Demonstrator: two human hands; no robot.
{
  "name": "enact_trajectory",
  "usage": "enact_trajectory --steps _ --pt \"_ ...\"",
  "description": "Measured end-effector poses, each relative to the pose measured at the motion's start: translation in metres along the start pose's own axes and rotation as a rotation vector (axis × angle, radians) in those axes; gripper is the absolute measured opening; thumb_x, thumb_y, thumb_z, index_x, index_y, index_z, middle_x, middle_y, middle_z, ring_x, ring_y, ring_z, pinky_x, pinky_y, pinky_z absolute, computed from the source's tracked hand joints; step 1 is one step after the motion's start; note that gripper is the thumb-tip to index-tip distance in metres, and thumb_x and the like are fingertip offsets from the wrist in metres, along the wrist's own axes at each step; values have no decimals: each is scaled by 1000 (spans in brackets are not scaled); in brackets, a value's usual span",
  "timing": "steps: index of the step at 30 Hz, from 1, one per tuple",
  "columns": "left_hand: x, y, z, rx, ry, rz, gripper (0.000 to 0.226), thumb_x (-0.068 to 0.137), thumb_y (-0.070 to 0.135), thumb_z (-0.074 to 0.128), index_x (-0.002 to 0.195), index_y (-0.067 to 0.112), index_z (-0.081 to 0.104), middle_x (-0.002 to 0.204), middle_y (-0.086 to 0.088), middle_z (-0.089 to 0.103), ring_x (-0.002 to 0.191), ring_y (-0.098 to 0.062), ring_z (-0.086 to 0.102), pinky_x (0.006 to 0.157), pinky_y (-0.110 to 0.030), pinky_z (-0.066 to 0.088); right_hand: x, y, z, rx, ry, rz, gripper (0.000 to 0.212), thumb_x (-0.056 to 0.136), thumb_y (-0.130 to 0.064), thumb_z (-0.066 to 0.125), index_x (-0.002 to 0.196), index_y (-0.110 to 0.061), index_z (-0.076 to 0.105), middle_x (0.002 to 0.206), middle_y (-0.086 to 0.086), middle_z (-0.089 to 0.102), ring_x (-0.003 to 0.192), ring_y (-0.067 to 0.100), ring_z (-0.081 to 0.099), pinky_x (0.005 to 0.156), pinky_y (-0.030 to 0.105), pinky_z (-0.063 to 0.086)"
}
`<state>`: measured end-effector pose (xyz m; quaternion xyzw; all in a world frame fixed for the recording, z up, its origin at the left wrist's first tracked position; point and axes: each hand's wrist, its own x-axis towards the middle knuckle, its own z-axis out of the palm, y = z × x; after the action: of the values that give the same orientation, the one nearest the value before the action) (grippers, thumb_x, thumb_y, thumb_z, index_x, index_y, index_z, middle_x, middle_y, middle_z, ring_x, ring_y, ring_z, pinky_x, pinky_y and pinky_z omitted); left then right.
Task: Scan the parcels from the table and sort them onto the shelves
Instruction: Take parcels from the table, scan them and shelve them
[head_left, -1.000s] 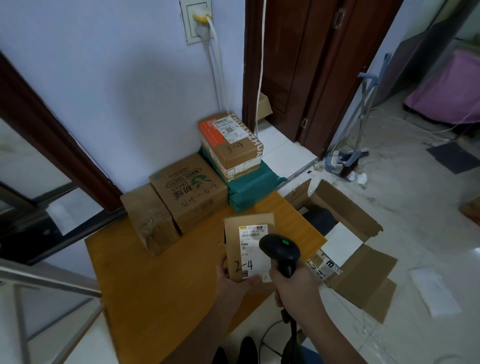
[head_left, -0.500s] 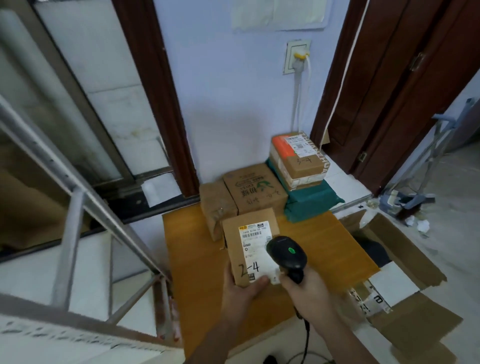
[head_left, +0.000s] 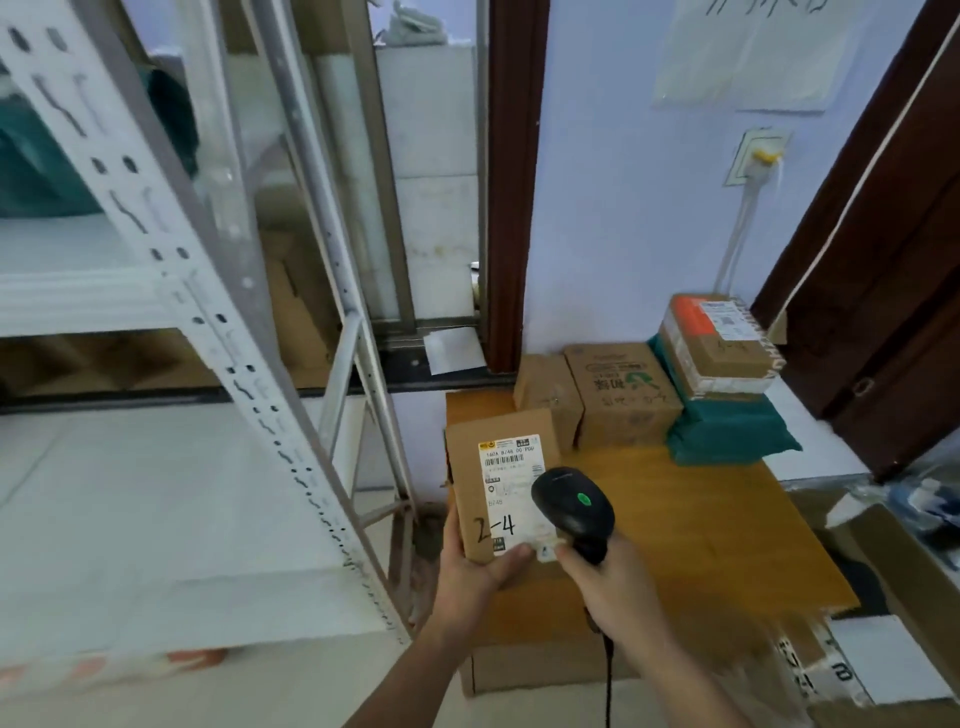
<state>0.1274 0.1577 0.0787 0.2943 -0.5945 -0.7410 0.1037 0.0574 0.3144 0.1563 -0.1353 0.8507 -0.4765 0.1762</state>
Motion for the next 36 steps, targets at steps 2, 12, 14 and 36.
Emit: enact_trajectory --steps 2,12,14,36 --pt "-17 0 -14 -17 41 38 97 73 19 96 150 34 39 126 8 74 114 -11 72 86 -30 63 -9 -3 11 7 -25 -28 9 90 -18 72 84 -20 65 65 -4 61 59 3 58 52 13 40" --pt "-112 0 -114 -142 428 126 102 66 16 100 150 23 43 128 2 75 115 -17 72 89 -35 63 -53 -43 102 5 -337 -260 6 89 -16 72 90 -18 67 59 -12 60 60 2 58 54 14 39" --pt "-132 1 -141 -181 483 145 89 73 2 93 146 22 46 123 1 77 110 -15 74 80 -27 62 -64 -53 130 -25 -377 -290 15 86 -20 74 98 -15 66 71 -10 59 71 10 60 60 17 40" --pt "-300 11 -530 -200 902 123 104 58 40 96 140 25 33 128 -1 67 113 -14 70 82 -25 60 -235 -247 477 26 -736 -400 20 84 -20 78 103 -17 71 88 -9 73 84 2 67 61 13 46"
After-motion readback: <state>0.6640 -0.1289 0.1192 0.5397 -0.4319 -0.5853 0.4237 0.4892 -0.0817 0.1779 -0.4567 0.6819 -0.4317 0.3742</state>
